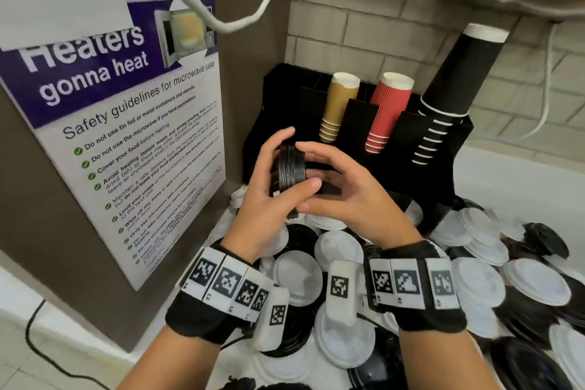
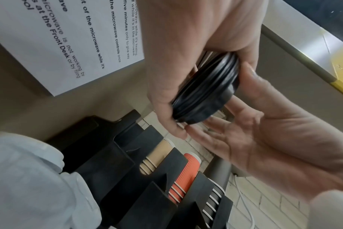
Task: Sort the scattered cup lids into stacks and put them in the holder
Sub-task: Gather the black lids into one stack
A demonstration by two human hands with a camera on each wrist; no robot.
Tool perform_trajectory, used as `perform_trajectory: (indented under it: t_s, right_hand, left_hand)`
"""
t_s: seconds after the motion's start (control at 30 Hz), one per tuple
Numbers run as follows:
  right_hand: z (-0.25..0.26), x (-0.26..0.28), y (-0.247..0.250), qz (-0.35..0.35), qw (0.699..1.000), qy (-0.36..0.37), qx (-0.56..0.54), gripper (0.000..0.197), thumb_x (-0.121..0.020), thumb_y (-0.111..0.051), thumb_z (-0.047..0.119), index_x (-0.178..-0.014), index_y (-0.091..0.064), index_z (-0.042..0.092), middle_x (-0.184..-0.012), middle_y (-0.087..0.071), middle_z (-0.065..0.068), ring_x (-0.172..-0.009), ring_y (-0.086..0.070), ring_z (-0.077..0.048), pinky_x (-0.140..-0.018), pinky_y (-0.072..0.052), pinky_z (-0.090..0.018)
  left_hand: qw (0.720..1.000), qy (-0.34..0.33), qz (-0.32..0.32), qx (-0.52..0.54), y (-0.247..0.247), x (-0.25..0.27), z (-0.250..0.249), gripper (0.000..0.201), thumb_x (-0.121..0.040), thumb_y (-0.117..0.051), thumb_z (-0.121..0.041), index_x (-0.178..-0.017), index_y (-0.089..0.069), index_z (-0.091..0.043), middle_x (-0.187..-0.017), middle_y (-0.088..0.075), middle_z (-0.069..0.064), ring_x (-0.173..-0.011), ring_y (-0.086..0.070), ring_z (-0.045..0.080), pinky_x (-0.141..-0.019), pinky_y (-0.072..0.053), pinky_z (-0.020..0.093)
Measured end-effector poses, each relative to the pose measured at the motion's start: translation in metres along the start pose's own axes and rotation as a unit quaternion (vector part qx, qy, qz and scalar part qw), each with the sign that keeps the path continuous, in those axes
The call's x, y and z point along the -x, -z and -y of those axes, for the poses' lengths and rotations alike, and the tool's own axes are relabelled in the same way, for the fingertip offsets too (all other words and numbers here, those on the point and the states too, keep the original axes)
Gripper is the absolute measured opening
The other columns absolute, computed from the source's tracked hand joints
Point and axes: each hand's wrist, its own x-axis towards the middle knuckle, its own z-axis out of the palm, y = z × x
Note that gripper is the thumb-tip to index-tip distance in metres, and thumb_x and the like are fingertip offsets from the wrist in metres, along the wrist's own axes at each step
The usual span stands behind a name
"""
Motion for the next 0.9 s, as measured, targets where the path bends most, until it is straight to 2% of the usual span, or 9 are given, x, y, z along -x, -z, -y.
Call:
perform_trajectory:
  t_s: [0.17,0.27,0.4,0.5,0.57,0.6,0.7,0.8,0.9]
  right_hand:
    - [-0.004,-0.004,-0.002,0.006,1.000,0.019,-0.008,0.067,-0.075,-0.079,0.008,-0.130,-0.053,0.035,-0.127,-0.055,0.018,-0.120,-0.054,-0.004,-0.087,-0.053,-0.025]
    - [-0.009,-0.006,-0.006,0.002,1.000,0.021,0.005,0.067,-0.075,-0.079,0.009,-0.132,-0.051,0.034,-0.127,-0.055,0.018,-0.120,-0.054,-0.001,-0.089,-0.054,-0.028]
    - [-0.006,-0.015,-0.003,0.052,0.998,-0.007,0.022,0.072,-0.075,-0.077,0.020,-0.138,-0.044,0.031,-0.132,-0.053,0.004,-0.122,-0.055,-0.009,-0.097,-0.051,-0.037]
    - [0.001,-0.029,0.004,0.080,0.987,-0.030,0.137,0.055,-0.085,-0.069,0.026,-0.136,-0.048,0.024,-0.131,-0.056,0.001,-0.121,-0.054,-0.007,-0.096,-0.047,-0.018]
    - [0.003,-0.039,0.006,0.114,0.954,-0.022,0.278,0.040,-0.091,-0.064,0.025,-0.129,-0.056,0.016,-0.126,-0.058,0.003,-0.114,-0.054,-0.007,-0.086,-0.042,-0.004]
    - [0.002,-0.043,0.003,0.158,0.922,-0.016,0.353,0.037,-0.092,-0.062,0.026,-0.128,-0.058,0.015,-0.125,-0.057,0.001,-0.112,-0.053,-0.009,-0.086,-0.041,-0.006]
    - [-0.004,-0.050,-0.021,0.308,0.823,-0.004,0.478,0.040,-0.092,-0.061,0.028,-0.129,-0.056,0.016,-0.128,-0.053,-0.006,-0.117,-0.050,-0.020,-0.099,-0.041,-0.029]
    - [-0.013,-0.055,-0.054,0.378,0.785,0.017,0.491,0.054,-0.087,-0.068,0.033,-0.135,-0.050,0.017,-0.135,-0.047,-0.007,-0.126,-0.041,-0.023,-0.103,-0.038,-0.034]
    - [-0.021,-0.062,-0.081,0.414,0.744,0.043,0.523,0.073,-0.079,-0.073,0.047,-0.140,-0.042,0.022,-0.136,-0.044,-0.004,-0.125,-0.038,-0.025,-0.104,-0.037,-0.040]
  left_hand:
    - [1.000,-0.003,-0.024,0.005,-0.003,0.001,0.000,0.056,-0.072,-0.072,-0.035,-0.123,-0.051,-0.025,-0.115,-0.059,-0.001,-0.108,-0.060,0.014,-0.091,-0.051,0.037]
    - [1.000,0.015,-0.014,0.019,0.000,-0.001,0.004,0.057,-0.070,-0.073,-0.033,-0.123,-0.050,-0.028,-0.113,-0.061,-0.002,-0.108,-0.061,0.016,-0.088,-0.052,0.035]
    - [0.999,0.006,-0.008,-0.050,0.013,-0.006,-0.001,0.047,-0.074,-0.070,-0.017,-0.116,-0.052,-0.030,-0.112,-0.059,0.001,-0.105,-0.061,0.019,-0.087,-0.054,0.038]
    - [0.996,-0.014,-0.017,-0.086,0.026,-0.010,-0.017,0.043,-0.072,-0.066,-0.015,-0.109,-0.052,-0.030,-0.100,-0.052,-0.004,-0.088,-0.054,0.007,-0.076,-0.047,0.024]
    - [0.993,-0.026,-0.017,-0.114,0.035,-0.011,-0.027,0.043,-0.071,-0.067,-0.015,-0.108,-0.052,-0.030,-0.094,-0.052,-0.015,-0.081,-0.051,-0.004,-0.072,-0.043,0.013]
    - [0.992,-0.030,-0.019,-0.123,0.039,-0.010,-0.032,0.042,-0.071,-0.067,-0.015,-0.107,-0.052,-0.032,-0.089,-0.053,-0.021,-0.078,-0.051,-0.007,-0.069,-0.042,0.010]
    - [0.989,-0.036,-0.025,-0.140,0.045,-0.005,-0.044,0.040,-0.072,-0.067,-0.018,-0.102,-0.053,-0.040,-0.083,-0.052,-0.023,-0.073,-0.051,-0.006,-0.064,-0.043,0.011]
    - [0.989,-0.037,-0.028,-0.142,0.046,0.000,-0.053,0.040,-0.070,-0.069,-0.022,-0.101,-0.054,-0.043,-0.086,-0.049,-0.014,-0.071,-0.050,0.001,-0.062,-0.044,0.015]
    - [0.989,-0.041,-0.023,-0.140,0.046,0.005,-0.058,0.042,-0.065,-0.071,-0.031,-0.101,-0.054,-0.044,-0.082,-0.051,-0.019,-0.073,-0.051,0.001,-0.063,-0.045,0.016]
